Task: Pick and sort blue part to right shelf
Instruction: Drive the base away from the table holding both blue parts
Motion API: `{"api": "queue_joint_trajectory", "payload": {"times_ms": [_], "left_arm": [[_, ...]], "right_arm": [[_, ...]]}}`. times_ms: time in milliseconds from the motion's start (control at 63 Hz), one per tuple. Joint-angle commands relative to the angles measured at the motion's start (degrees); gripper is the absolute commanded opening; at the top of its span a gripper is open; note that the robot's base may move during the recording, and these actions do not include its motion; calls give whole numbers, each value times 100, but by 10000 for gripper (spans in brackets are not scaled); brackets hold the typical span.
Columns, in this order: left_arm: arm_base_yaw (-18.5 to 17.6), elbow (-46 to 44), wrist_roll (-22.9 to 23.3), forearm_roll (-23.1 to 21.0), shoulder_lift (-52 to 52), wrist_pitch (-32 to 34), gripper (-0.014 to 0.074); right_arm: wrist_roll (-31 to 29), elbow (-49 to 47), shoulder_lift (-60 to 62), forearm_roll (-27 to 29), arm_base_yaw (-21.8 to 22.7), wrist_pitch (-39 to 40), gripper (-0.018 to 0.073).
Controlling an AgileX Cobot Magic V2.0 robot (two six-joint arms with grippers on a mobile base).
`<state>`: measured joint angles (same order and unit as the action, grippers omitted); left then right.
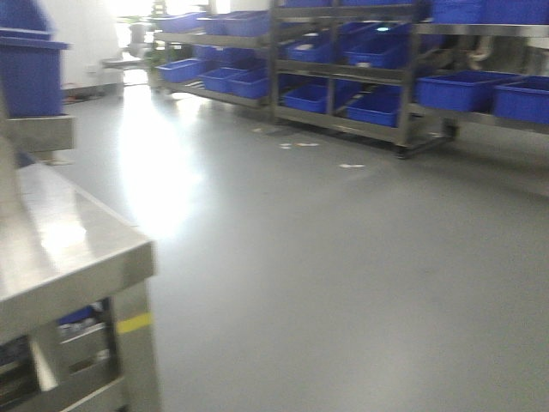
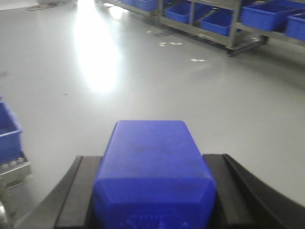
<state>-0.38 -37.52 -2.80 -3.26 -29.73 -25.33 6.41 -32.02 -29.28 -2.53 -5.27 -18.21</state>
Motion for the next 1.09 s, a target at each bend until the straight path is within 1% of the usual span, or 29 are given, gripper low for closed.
{"api": "queue_joint_trajectory", "payload": {"times_ms": [0, 1079], "left_arm": [[10, -175, -3, -16, -20, 523, 293], [10, -175, -3, -16, -20, 523, 293]], "right_arm": [[-24, -176, -1, -76, 32, 484, 400], [-24, -176, -1, -76, 32, 484, 400]]}}
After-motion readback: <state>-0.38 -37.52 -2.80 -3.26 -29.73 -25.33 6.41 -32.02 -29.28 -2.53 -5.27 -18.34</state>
